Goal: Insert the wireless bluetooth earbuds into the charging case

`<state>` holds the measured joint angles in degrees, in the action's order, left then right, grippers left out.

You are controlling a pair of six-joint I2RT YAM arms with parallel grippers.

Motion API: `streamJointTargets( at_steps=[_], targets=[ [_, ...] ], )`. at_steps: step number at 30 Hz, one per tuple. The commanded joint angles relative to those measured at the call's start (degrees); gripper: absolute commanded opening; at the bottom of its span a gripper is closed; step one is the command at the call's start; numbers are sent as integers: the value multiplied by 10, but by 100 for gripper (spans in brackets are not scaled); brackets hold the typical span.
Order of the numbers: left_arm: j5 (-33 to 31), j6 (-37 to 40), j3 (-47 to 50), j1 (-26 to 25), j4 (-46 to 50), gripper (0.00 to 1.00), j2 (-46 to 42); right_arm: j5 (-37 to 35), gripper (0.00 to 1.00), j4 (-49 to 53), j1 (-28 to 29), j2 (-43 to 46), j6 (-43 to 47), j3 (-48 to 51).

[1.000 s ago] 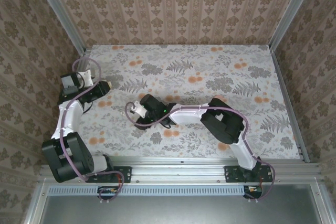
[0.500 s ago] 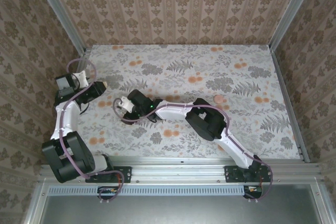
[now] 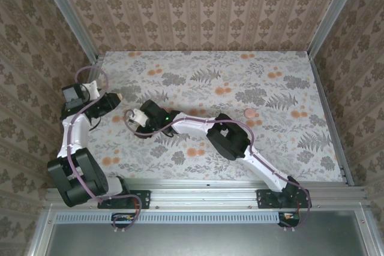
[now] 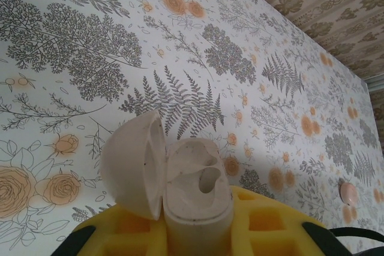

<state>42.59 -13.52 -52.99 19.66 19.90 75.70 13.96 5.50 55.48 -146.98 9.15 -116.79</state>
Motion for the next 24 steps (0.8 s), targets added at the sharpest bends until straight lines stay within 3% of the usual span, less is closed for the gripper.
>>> streamJointTargets(
  at_steps=[1,10,24],
  targets=[
    [18,-5,-20,5,14,14,9,19,32,21,-2,-17,7,-12],
    [11,2,-27,5,28,14,9,20,27,-18,-5,41,15,82],
    [-1,2,-7,-12,30,13,7,-20,28,-92,-5,227,-14,383]
  ],
)
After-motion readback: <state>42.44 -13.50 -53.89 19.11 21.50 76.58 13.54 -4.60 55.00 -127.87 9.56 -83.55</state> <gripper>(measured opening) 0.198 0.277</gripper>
